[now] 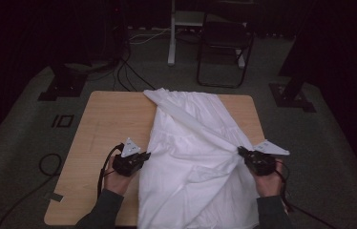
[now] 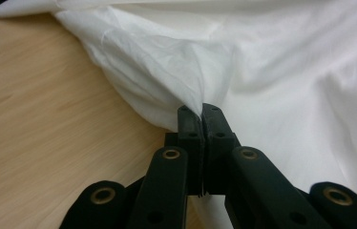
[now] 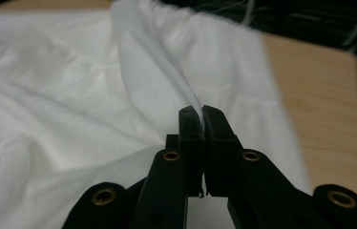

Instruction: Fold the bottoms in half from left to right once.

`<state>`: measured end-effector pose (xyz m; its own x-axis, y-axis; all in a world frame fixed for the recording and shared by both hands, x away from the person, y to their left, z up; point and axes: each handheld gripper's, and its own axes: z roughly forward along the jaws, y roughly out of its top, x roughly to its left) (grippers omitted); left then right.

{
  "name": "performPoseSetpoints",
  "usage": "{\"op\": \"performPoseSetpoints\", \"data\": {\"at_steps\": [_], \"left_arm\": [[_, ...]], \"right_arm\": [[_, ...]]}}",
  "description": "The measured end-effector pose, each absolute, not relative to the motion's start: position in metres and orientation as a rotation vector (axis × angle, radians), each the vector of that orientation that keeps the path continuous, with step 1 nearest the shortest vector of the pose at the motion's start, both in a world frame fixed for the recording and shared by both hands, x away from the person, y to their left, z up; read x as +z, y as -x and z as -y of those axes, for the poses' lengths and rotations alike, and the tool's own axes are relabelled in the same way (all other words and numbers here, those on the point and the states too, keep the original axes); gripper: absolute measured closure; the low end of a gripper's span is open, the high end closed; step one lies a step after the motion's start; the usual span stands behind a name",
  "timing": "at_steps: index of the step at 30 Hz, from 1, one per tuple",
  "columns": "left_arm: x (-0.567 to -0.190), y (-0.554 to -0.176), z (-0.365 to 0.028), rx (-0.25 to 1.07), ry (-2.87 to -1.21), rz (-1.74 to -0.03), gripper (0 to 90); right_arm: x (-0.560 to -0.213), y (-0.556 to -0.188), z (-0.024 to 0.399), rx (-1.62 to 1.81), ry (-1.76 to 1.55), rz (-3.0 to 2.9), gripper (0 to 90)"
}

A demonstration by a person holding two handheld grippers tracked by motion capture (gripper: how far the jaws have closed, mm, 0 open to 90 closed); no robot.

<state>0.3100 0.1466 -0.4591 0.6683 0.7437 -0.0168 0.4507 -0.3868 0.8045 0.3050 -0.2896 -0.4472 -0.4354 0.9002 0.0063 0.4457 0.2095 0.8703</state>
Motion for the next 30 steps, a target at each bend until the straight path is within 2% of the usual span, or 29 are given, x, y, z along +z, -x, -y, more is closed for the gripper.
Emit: {"op": "performPoseSetpoints", "data": {"at_steps": [3,5,9,11,12,13,16,17,24,30], "left_arm": [[-0.466,-0.312,-0.131,0.421,-2.057,-0.911,83.8],[-0.476,-0.315,-0.120,0.411,-2.068,-0.929,75.8],[-0.504,-0.321,-0.099,0.362,-2.136,-0.952,58.1],[-0.520,-0.324,-0.089,0.374,-2.194,-0.967,54.9],[-0.527,-0.326,-0.085,0.380,-2.226,-0.971,55.2],[-0.533,-0.327,-0.082,0.392,-2.256,-0.966,59.7],[-0.533,-0.332,-0.084,0.452,-2.256,-0.978,82.1],[-0.533,-0.334,-0.085,0.491,-2.260,-0.989,84.3],[-0.532,-0.375,-0.124,0.628,-2.216,-1.172,86.7],[-0.529,-0.418,-0.161,0.689,-2.189,-1.333,86.9]], "right_arm": [[-0.442,-0.304,0.313,1.103,-1.295,-1.894,87.5],[-0.452,-0.308,0.324,1.050,-1.325,-1.894,87.4],[-0.492,-0.322,0.340,0.900,-1.412,-1.951,87.2],[-0.513,-0.327,0.346,0.882,-1.452,-1.982,87.0],[-0.522,-0.329,0.347,0.876,-1.469,-2.001,86.9],[-0.531,-0.332,0.348,0.870,-1.485,-2.017,86.9],[-0.541,-0.334,0.344,0.868,-1.505,-2.032,86.9],[-0.540,-0.335,0.343,0.864,-1.505,-2.043,86.9],[-0.540,-0.343,0.313,0.935,-1.464,-2.129,86.6],[-0.541,-0.364,0.270,0.982,-1.377,-2.204,86.2]]}}
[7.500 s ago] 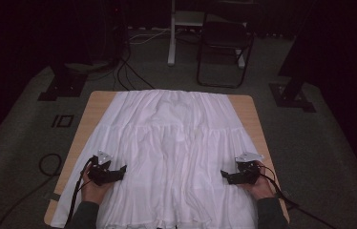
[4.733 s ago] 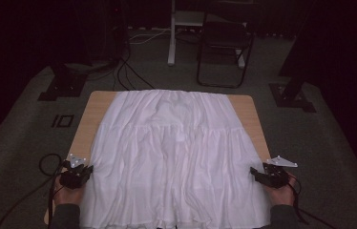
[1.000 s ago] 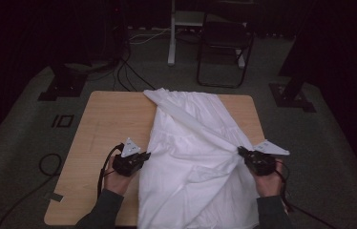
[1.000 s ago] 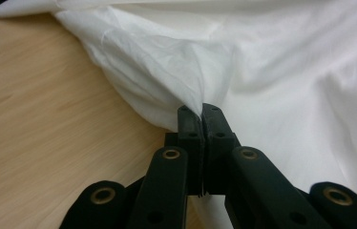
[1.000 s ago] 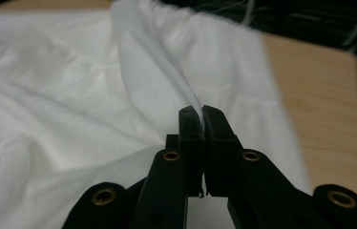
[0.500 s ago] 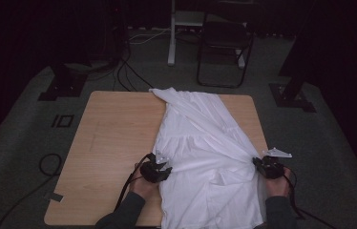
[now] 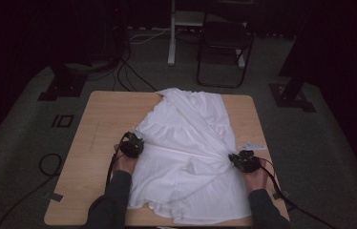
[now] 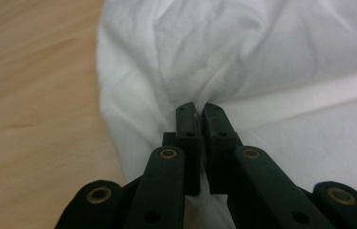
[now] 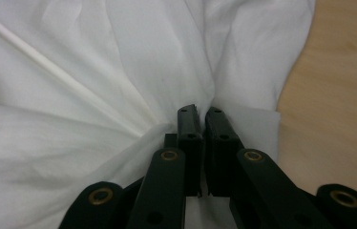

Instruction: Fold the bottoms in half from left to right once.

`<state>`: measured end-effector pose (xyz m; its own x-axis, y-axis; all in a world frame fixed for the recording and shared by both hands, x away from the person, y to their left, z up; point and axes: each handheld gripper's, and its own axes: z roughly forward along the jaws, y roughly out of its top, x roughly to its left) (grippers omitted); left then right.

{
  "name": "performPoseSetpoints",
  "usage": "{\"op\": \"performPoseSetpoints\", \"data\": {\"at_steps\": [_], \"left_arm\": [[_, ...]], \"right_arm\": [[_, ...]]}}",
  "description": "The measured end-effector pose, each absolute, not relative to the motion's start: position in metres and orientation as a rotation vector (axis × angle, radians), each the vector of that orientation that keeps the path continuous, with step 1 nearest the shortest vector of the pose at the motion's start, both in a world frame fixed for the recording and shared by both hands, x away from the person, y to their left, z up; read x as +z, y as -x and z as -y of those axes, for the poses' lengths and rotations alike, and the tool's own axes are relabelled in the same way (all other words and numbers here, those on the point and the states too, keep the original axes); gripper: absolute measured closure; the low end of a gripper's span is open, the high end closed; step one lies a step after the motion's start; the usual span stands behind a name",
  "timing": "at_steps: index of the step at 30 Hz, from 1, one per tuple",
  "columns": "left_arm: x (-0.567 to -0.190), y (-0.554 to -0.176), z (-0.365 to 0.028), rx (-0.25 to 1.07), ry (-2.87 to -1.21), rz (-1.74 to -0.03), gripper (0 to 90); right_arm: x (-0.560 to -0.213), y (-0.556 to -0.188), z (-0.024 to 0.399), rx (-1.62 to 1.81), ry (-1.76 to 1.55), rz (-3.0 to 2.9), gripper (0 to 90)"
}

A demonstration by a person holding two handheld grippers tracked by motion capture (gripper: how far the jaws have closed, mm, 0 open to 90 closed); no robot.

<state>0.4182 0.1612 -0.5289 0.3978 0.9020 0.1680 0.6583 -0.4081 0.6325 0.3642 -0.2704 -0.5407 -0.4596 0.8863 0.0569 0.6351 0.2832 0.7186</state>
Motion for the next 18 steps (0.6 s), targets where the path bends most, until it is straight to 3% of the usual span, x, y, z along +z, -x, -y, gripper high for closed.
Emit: {"op": "performPoseSetpoints", "data": {"at_steps": [5,9,15,17,18], "left_arm": [[-0.526,-0.433,-0.175,0.638,-2.136,-1.359,85.1],[-0.513,-0.417,-0.181,0.616,-2.093,-1.299,72.8],[-0.509,-0.391,-0.181,0.610,-2.083,-1.246,63.4],[-0.510,-0.385,-0.179,0.609,-2.085,-1.226,61.1],[-0.511,-0.380,-0.179,0.607,-2.090,-1.211,60.4]], "right_arm": [[-0.540,-0.388,0.249,0.962,-1.395,-2.185,84.6],[-0.526,-0.392,0.252,1.029,-1.459,-2.076,61.9],[-0.521,-0.391,0.241,1.050,-1.377,-2.147,40.6],[-0.528,-0.393,0.235,0.963,-1.358,-2.212,45.6],[-0.530,-0.392,0.233,0.908,-1.337,-2.240,60.7]]}}
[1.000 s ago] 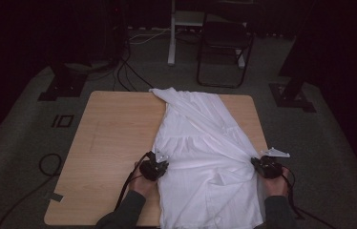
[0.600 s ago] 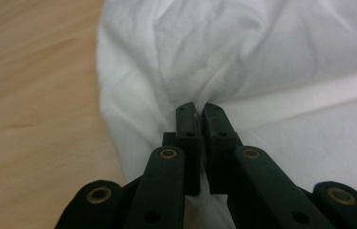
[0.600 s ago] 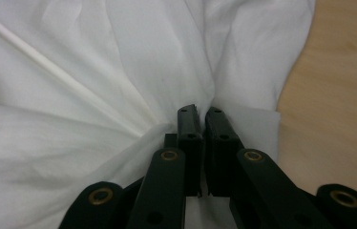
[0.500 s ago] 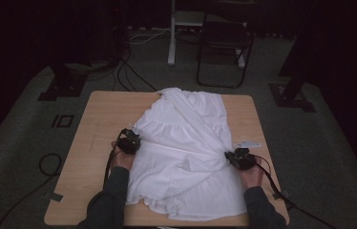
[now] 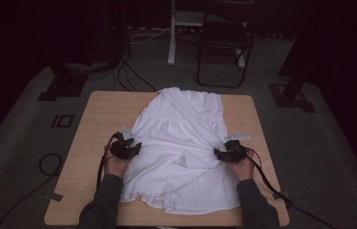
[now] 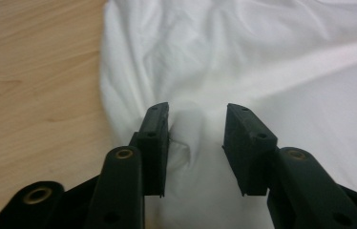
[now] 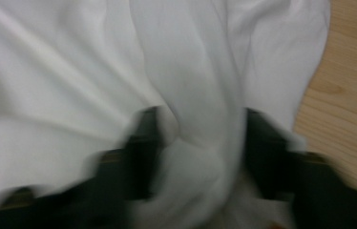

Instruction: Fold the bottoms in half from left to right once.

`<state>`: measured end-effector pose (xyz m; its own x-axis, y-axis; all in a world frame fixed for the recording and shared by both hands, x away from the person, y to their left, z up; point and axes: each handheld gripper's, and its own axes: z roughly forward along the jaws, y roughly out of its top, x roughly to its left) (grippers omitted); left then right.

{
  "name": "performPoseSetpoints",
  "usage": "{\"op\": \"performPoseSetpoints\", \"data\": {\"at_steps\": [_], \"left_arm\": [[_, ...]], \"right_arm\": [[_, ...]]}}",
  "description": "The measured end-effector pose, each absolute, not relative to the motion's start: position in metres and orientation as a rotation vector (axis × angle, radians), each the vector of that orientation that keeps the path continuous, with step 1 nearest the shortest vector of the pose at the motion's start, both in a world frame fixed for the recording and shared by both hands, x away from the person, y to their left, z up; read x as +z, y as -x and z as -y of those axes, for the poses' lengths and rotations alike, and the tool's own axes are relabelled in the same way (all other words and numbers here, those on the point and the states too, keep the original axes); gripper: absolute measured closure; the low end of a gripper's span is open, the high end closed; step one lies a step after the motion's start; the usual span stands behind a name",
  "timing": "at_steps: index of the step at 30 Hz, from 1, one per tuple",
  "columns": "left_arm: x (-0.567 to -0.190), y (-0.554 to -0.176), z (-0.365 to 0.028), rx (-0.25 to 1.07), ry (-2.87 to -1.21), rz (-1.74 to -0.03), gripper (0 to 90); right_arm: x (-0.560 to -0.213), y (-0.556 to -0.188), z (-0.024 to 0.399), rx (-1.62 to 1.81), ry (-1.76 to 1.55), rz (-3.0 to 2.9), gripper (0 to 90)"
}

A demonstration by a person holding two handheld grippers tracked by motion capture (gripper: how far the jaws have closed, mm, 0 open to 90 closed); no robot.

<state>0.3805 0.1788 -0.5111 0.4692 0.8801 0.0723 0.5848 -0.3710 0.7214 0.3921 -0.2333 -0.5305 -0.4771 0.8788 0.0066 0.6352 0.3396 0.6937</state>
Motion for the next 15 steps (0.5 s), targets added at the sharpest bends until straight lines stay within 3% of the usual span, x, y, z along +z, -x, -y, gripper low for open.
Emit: {"op": "performPoseSetpoints", "data": {"at_steps": [2,5,10,15], "left_arm": [[-0.512,-0.373,-0.179,0.607,-2.096,-1.192,59.4],[-0.511,-0.362,-0.182,0.599,-2.095,-1.177,58.3],[-0.506,-0.339,-0.189,0.591,-2.094,-1.151,54.8],[-0.503,-0.319,-0.199,0.597,-2.084,-1.160,52.3]], "right_arm": [[-0.526,-0.387,0.237,0.875,-1.296,-2.220,75.5],[-0.508,-0.378,0.256,0.875,-1.312,-2.067,78.6],[-0.510,-0.379,0.277,0.752,-1.400,-2.043,64.1],[-0.494,-0.359,0.266,0.941,-1.386,-1.987,51.0]]}}
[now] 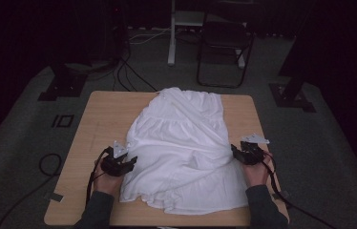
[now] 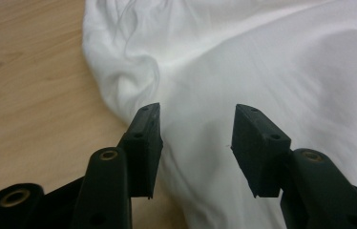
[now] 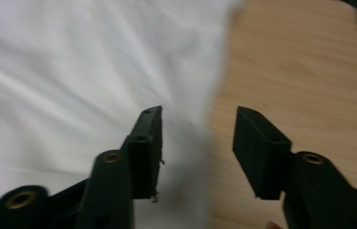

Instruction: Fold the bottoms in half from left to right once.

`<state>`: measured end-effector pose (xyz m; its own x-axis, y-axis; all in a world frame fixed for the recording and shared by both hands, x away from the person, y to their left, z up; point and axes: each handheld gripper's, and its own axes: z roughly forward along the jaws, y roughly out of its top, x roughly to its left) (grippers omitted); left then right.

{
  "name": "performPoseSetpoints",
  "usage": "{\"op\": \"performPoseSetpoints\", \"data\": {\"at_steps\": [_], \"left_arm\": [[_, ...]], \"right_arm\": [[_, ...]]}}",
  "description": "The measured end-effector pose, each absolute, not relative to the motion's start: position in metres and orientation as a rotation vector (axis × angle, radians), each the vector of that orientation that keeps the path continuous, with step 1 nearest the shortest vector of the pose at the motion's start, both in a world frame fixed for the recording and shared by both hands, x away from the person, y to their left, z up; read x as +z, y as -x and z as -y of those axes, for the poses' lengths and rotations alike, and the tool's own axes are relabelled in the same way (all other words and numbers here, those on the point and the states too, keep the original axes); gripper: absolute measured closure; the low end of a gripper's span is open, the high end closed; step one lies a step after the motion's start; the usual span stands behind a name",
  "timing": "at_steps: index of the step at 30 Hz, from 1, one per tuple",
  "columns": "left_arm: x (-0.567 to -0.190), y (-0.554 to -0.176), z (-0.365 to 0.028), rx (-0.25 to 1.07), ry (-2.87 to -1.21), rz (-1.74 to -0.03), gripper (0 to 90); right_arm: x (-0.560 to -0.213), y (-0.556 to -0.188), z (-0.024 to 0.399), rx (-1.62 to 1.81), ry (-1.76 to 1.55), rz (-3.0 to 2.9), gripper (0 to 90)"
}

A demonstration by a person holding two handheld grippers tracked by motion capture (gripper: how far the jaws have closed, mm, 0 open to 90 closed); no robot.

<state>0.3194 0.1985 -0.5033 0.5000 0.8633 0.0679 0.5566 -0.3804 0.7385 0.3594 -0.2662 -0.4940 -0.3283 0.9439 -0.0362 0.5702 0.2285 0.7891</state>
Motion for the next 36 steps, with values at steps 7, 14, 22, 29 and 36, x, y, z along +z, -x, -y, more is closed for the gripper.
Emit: {"op": "performPoseSetpoints", "data": {"at_steps": [7,14,22,29,36], "left_arm": [[-0.509,-0.302,-0.201,0.550,-2.074,-1.160,51.0],[-0.518,-0.294,-0.200,0.489,-2.074,-1.165,50.7],[-0.523,-0.287,-0.196,0.465,-2.098,-1.154,50.4],[-0.516,-0.274,-0.193,0.446,-2.090,-1.122,49.5],[-0.514,-0.271,-0.191,0.427,-2.083,-1.103,49.1]], "right_arm": [[-0.491,-0.351,0.203,1.135,-1.190,-2.219,44.8],[-0.513,-0.369,0.162,1.133,-1.162,-2.356,39.4],[-0.501,-0.348,0.191,1.210,-1.107,-2.382,88.9],[-0.480,-0.283,0.273,1.302,-1.044,-2.282,88.8],[-0.511,-0.231,0.332,1.178,-1.129,-2.315,88.6]]}}
